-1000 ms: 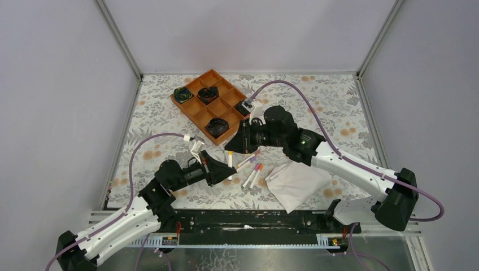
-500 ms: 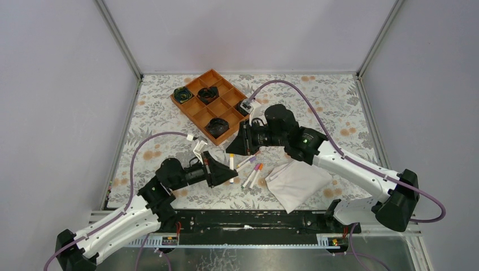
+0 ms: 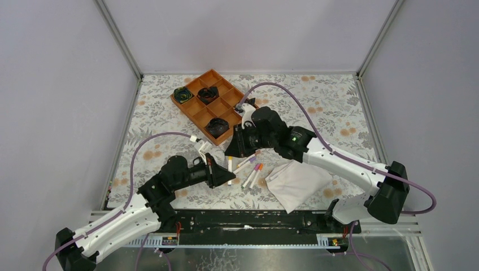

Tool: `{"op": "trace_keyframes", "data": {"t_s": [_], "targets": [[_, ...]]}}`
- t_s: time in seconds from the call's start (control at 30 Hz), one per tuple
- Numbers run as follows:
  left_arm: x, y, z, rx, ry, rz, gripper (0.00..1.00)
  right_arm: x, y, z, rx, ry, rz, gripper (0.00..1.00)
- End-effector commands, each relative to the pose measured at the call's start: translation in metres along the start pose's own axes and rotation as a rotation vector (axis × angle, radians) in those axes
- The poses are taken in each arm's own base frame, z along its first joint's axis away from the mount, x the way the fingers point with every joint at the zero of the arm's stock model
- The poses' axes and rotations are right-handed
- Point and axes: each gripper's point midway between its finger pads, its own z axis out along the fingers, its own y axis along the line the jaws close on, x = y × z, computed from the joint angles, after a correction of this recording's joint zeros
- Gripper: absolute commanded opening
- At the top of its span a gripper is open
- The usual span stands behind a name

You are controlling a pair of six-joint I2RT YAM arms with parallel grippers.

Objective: Insert the pens into the pen caps
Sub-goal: Insert the pen cap onto the pen.

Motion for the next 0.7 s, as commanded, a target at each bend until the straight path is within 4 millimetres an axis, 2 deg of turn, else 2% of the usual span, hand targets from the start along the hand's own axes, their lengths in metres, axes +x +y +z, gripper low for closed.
{"op": "trace_keyframes", "data": {"t_s": [0.0, 0.27, 0.43, 0.67], "targets": [[-0.083, -0.017, -0.006, -0.023, -0.302, 0.076, 0.0, 0.082, 0.021, -0.008, -0.034, 0.322, 0.079, 0.0], [-0.092, -0.035, -0.012, 0.03, -0.31, 0.125, 0.0, 0.099, 0.032, -0.007, -0.098, 0.364, 0.085, 0.0], [-0.095, -0.045, -0.013, 0.068, -0.296, 0.149, 0.0, 0.109, 0.042, -0.016, -0.174, 0.407, 0.074, 0.0], [-0.1, -0.061, -0.016, 0.142, -0.298, 0.165, 0.0, 0.128, 0.045, -0.031, -0.238, 0.474, 0.053, 0.0]]}}
